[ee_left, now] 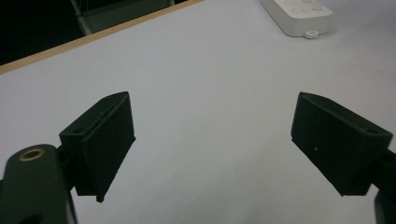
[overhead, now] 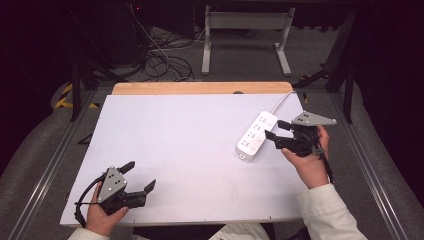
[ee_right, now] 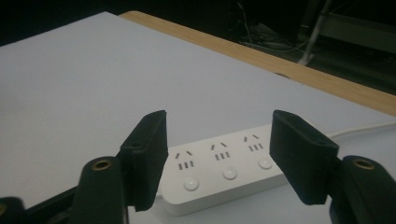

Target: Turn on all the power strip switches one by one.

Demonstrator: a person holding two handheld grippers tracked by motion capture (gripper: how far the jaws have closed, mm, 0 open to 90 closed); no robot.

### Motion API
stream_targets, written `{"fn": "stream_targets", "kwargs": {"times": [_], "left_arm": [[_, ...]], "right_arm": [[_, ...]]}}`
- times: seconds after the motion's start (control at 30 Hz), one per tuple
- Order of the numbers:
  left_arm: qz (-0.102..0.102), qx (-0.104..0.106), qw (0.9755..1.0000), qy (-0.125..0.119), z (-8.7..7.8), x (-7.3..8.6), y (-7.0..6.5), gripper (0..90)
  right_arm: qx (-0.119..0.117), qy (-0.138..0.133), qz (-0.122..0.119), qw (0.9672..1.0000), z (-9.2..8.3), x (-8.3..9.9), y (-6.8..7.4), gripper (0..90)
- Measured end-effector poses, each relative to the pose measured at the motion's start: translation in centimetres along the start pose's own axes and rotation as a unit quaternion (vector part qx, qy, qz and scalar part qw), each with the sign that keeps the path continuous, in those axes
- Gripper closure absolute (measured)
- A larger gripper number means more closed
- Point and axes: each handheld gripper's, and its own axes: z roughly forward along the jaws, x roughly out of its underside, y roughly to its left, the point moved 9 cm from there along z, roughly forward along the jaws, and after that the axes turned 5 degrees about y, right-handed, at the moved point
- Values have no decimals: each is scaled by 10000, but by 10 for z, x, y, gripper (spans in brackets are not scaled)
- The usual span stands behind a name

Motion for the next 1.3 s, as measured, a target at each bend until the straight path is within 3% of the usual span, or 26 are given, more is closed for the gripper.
{"fn": "stream_targets", "kwargs": {"times": [0.23, 0.63, 0.77, 1.07, 1.3], "left_arm": [[-14, -9, 10000, -29, -2, -1, 0, 137], [-21, 23, 10000, -45, -2, -1, -1, 137], [-22, 25, 10000, -56, -3, -2, -3, 137], [53, 35, 10000, -37, -3, -1, -4, 135], [69, 100, 9999, 14, -3, 1, -6, 127]], "right_arm": [[-482, -287, -100, 9984, -16, 10, 26, 294], [-1155, -322, -415, 9919, -24, 44, 68, 204], [-1232, -232, -660, 9899, -19, 58, 77, 171], [-1311, -206, -736, 9884, -4, 85, 83, 144], [-1375, 28, -746, 9877, 10, 101, 87, 113]]}}
